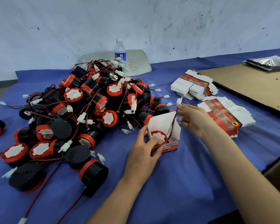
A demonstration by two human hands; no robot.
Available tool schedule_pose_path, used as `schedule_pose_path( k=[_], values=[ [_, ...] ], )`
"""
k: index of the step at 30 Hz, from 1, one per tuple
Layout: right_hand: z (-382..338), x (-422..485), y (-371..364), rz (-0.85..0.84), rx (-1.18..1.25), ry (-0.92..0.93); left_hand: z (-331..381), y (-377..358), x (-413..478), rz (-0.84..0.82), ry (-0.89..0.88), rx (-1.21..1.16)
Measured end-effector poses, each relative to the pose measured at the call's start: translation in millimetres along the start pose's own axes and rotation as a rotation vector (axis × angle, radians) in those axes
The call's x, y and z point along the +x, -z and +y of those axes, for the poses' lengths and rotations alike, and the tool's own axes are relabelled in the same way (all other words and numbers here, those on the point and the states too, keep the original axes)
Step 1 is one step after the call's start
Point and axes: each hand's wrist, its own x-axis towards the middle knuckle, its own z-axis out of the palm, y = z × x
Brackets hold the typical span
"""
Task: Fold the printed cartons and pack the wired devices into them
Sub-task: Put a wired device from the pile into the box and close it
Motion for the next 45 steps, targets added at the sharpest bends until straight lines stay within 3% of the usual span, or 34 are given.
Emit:
schedule_pose_path(
  k=[3, 9, 13, 18, 22, 24, 28, 34, 38, 45],
  values=[
    [-9, 3, -9, -0.032, 0.064, 0.094, -1, 0, 1, -0.018, -0.009, 0.021],
    [13, -46, -16, 0.156, -0.205, 0.666, -2, -2, 3, 0.010, -0.012, -0.012],
    [47, -71, -15, 0.146, -0.290, 0.793, -2, -4, 3, 0.005, -0.017, 0.012],
    [62, -59, -5, 0.172, -0.630, 0.917, -4, -3, 2, -0.014, -0.033, 0.014],
    [70, -55, -5, 0.318, -1.101, 1.116, -3, -3, 2, -0.009, -0.042, 0.014],
    [68, -57, -6, 0.327, -1.260, 1.051, -2, -3, 2, -0.004, -0.042, 0.016],
    [52, -55, -9, 0.154, -1.550, 0.666, -3, -4, 2, -0.002, -0.036, 0.012],
    [30, -46, -37, 0.138, -1.842, 0.503, -5, -5, 1, -0.016, -0.072, 0.011],
    [29, -40, -44, 0.090, -1.848, 0.466, -6, -6, 2, -0.013, -0.067, 0.017],
    [38, -38, -36, 0.195, -1.693, 0.475, -5, -5, 1, 0.014, -0.086, -0.109]
  ],
)
